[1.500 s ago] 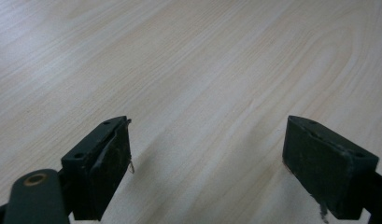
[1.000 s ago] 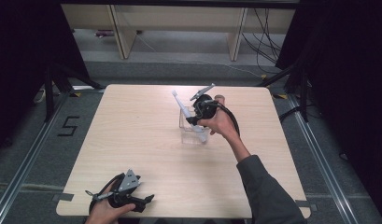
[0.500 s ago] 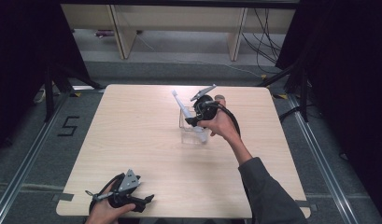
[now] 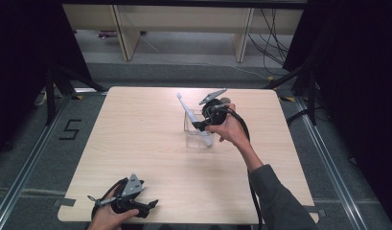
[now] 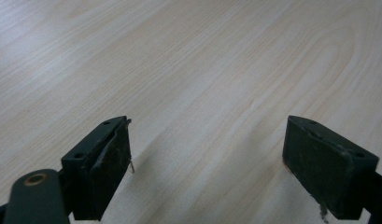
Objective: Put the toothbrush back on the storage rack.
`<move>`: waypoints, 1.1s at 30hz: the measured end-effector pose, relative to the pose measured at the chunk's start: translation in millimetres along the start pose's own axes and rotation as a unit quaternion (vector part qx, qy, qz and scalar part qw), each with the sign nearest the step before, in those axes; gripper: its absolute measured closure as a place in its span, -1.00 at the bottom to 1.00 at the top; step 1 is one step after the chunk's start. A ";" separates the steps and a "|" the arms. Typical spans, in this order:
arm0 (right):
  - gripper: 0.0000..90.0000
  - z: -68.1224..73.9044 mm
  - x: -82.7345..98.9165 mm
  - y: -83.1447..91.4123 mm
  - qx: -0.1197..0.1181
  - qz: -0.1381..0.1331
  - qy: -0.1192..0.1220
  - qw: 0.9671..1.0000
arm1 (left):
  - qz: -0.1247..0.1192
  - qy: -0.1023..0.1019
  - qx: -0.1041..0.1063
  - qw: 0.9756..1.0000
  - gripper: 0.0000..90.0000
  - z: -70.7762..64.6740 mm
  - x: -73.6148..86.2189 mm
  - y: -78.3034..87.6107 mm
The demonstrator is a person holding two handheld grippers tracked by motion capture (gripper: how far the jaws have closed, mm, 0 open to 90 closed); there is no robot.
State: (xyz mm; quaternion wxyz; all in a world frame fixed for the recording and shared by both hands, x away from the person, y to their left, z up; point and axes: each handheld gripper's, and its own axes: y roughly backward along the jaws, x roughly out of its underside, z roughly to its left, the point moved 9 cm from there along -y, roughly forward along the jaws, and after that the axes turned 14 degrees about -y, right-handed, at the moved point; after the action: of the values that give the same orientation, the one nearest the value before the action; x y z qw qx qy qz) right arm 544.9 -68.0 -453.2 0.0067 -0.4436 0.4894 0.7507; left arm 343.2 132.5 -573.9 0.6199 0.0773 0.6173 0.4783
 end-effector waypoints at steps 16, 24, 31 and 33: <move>-0.18 2.0 3.1 18.1 -0.010 -0.025 0.006 1.000 | -0.001 0.009 -0.001 1.000 -0.67 -0.5 0.1 -0.1; -0.20 0.6 10.0 27.7 -0.011 -0.034 -0.007 0.999 | 0.000 0.010 -0.002 1.000 -0.67 -0.5 0.3 -0.4; -0.20 -2.9 16.0 33.8 -0.010 -0.040 -0.026 0.999 | 0.000 0.011 0.000 1.000 -0.67 -1.1 0.3 -0.5; -0.20 -4.0 16.9 35.7 -0.009 -0.035 -0.020 0.999 | 0.000 0.002 0.000 1.000 -0.67 -0.1 0.2 -0.3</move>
State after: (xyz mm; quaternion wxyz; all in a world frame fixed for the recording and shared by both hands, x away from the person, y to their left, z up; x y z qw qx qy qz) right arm 521.5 -96.7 -439.1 0.0387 -0.4449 0.4666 0.7634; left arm 343.3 132.4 -574.3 0.6186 0.0758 0.6186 0.4784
